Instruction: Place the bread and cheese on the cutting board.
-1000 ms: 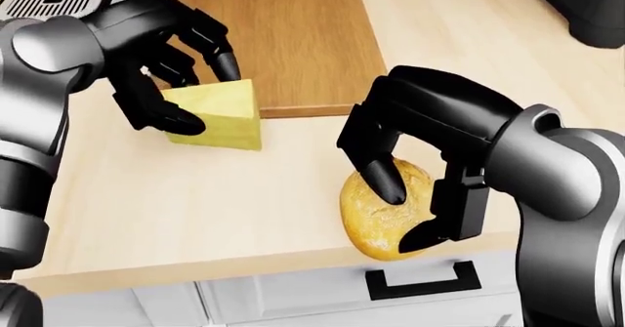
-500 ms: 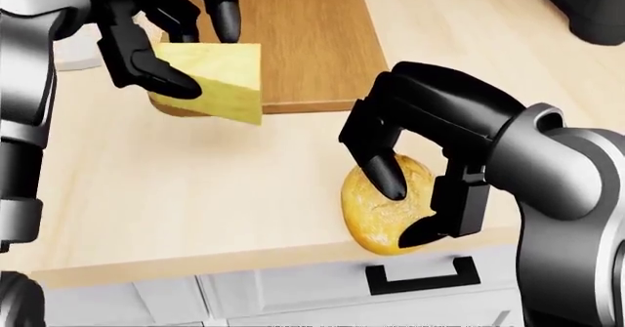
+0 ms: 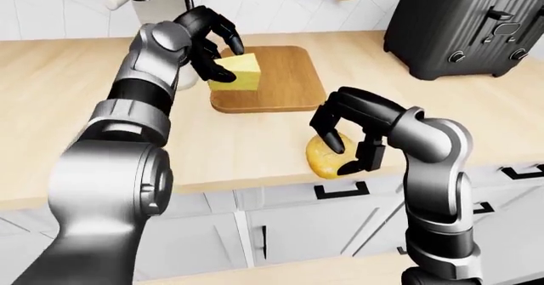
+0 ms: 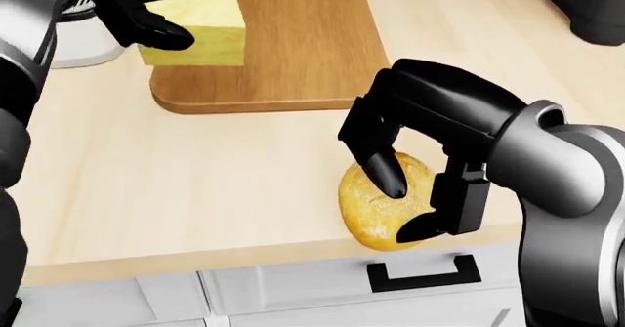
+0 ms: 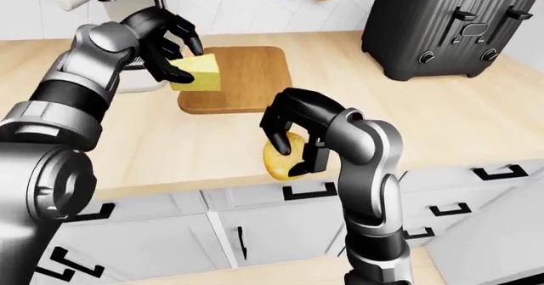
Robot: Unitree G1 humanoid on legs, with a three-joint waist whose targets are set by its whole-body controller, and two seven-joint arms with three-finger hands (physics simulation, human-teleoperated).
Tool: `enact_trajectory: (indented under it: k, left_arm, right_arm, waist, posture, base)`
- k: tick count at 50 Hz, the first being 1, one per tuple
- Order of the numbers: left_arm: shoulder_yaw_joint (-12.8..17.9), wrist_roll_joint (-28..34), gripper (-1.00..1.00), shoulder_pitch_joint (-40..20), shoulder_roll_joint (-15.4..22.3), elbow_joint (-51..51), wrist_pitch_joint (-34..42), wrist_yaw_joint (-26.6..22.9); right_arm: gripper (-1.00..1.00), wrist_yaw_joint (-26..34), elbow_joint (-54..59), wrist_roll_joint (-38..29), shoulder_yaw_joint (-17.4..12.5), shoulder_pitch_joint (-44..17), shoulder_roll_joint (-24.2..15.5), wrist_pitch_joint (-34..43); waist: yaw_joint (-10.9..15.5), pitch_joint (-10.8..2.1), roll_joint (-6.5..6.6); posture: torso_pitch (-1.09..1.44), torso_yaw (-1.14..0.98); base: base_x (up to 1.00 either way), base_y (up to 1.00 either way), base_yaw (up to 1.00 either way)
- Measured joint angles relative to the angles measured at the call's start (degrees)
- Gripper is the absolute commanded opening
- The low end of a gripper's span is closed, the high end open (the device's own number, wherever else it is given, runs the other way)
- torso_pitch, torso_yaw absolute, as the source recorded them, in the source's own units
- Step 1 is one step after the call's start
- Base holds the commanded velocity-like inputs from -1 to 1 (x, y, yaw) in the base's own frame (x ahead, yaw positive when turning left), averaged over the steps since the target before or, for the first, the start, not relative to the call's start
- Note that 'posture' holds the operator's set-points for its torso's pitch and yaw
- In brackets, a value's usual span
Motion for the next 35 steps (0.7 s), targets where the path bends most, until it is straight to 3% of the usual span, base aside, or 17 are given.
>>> enact_trajectory:
  k: [18, 26, 35]
  left_arm:
    - [3.96, -0.17, -1.00, -1.26, -1.71, 2.29, 3.47, 11.67]
    - [7.84, -7.40, -1.00, -0.94, -2.67, 3.26, 9.13, 11.39]
    - [6.30, -10.13, -1.00, -0.89, -2.63, 2.67, 10.91, 11.28]
  right_arm:
    - [-1.00, -1.69, 0.24, 0.55, -0.24, 1.23, 0.08, -1.20]
    - [-1.00, -2.42, 0.67, 0.76, -0.25, 1.44, 0.10, -1.90]
    - [-1.00, -3.23, 1.05, 0.77, -0.34, 1.69, 0.38, -2.26]
  waist:
    - [-0.11, -0.31, 0.04]
    - [-0.15, -0.30, 0.13]
    - [-0.16, -0.42, 0.21]
  posture:
    - [0.00, 0.00]
    - [0.00, 0.00]
    - [0.00, 0.00]
  base:
    - [0.00, 0.00, 0.00]
    - [0.00, 0.00, 0.00]
    - [0.00, 0.00, 0.00]
